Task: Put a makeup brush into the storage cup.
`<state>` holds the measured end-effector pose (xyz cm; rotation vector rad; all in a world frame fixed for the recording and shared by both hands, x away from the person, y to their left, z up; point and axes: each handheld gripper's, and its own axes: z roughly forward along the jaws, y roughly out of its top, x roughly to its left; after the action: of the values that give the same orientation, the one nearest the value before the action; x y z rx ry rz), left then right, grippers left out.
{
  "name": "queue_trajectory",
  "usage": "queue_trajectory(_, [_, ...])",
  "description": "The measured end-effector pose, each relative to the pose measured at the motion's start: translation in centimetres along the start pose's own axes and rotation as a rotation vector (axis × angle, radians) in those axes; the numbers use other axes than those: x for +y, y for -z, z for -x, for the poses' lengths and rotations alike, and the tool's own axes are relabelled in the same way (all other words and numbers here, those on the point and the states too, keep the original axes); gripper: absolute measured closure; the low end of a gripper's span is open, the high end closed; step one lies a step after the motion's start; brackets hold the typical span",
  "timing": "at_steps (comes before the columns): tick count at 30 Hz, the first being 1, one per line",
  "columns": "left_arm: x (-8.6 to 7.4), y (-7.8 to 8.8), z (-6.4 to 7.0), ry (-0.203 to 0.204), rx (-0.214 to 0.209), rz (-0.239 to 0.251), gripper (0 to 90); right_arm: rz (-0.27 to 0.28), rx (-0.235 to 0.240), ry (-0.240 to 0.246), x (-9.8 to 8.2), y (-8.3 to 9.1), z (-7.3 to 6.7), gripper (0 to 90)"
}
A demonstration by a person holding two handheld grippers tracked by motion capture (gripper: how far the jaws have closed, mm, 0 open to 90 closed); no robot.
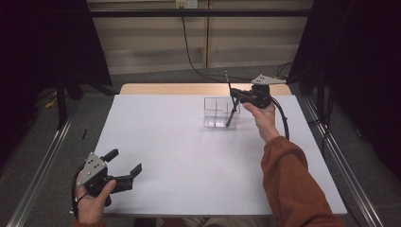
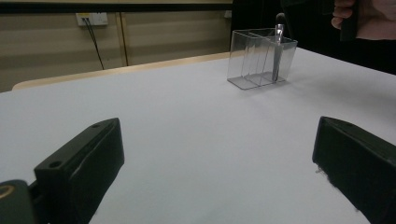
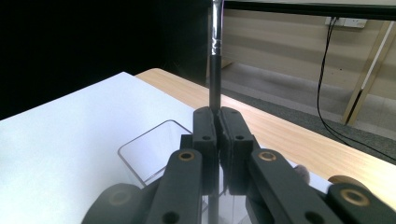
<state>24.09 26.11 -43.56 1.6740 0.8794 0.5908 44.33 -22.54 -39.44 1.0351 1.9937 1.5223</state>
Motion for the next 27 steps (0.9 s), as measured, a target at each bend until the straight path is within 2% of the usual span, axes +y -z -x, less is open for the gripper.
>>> queue_trajectory(16, [0.0,0.0,0.0,0.002,0.001,0.001,2.2,-0.039,-0.01,-0.003,-1.9,-0.8,0.4,86.3])
queue_trajectory(27, [0.0,0.1,0.0,-0.001,0.003,0.001,2.2,-0.054,-0.017,-0.006,-2.5,-0.5,0.4,86.3])
